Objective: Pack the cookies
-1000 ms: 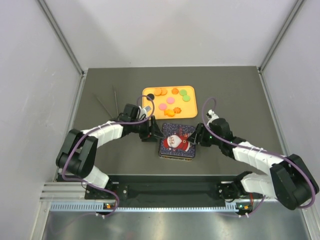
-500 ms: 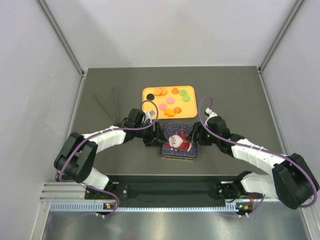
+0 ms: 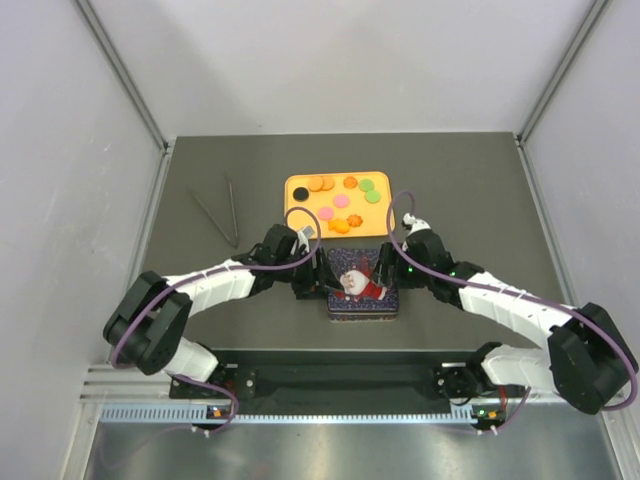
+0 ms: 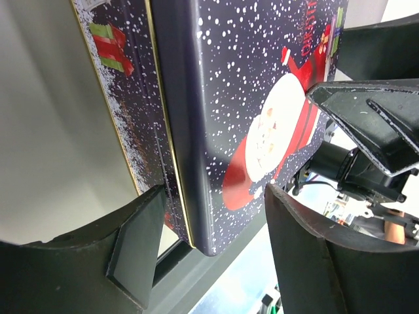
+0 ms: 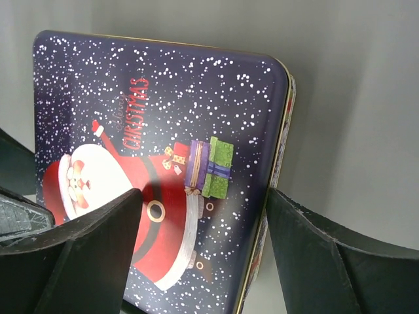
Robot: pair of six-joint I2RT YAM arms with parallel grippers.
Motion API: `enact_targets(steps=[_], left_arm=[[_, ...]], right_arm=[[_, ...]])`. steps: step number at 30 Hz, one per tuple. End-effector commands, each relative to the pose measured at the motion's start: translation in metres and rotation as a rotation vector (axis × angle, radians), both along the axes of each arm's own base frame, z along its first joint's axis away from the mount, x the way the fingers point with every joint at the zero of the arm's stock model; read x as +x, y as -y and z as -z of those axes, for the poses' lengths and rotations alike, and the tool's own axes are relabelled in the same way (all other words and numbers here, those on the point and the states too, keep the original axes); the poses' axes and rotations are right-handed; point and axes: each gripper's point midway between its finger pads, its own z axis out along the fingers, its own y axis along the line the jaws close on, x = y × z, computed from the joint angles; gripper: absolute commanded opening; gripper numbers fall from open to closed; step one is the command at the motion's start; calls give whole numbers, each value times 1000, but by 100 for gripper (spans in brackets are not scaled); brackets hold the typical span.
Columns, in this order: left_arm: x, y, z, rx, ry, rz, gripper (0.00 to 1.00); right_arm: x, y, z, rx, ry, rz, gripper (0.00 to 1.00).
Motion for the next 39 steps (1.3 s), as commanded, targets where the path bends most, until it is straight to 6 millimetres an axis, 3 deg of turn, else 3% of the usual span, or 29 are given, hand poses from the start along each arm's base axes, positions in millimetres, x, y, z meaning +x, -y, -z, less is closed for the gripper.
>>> enact_targets(steps=[1, 10, 19, 39], left_arm=[[7, 10, -20, -66, 65, -19, 66], [4, 6, -11, -14, 50, -27, 66], [0, 2, -13, 16, 43, -28, 63], [-6, -5, -6, 57, 20, -40, 53]], right_arm=[[5, -12, -13, -11, 40, -34, 76], [-2, -7, -1, -30, 25, -41, 78], [-7, -4, -5, -17, 52, -47, 86], [-20, -13, 1, -56, 54, -78, 89]])
